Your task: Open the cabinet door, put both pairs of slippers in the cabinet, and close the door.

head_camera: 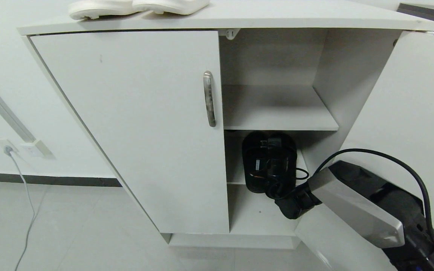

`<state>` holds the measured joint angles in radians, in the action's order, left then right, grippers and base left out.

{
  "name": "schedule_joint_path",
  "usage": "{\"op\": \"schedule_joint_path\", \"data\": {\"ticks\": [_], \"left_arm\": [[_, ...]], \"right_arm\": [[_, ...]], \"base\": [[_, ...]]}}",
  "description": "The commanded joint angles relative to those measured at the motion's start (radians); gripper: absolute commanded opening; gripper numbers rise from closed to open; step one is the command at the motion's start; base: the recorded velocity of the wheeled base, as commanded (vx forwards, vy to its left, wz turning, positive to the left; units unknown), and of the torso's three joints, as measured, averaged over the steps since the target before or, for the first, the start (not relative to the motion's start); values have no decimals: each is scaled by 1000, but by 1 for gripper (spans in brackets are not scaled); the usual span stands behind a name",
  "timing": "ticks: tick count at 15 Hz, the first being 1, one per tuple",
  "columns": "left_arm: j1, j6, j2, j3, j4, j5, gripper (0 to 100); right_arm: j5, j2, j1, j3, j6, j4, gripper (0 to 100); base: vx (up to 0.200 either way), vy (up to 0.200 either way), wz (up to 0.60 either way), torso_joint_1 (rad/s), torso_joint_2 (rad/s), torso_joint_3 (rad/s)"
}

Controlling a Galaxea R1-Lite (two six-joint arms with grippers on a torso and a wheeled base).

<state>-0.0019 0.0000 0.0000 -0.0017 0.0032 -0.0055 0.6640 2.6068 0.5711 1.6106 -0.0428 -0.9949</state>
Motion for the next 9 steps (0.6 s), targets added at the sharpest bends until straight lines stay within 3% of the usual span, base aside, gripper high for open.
{"op": "schedule_joint_path", "data": {"ticks": [1,8,9], "left_arm": [[0,0,2,0,0,1,0],[0,-2,2,0,0,2,0],[0,-2,2,0,0,2,0]], "right_arm": [[3,47,-11,77,0,24,0],[6,76,-23,141,1,56,0],[8,76,-23,143,1,56,100]], "base": [[0,0,0,0,0,0],[0,0,0,0,0,0],[0,0,0,0,0,0]]}}
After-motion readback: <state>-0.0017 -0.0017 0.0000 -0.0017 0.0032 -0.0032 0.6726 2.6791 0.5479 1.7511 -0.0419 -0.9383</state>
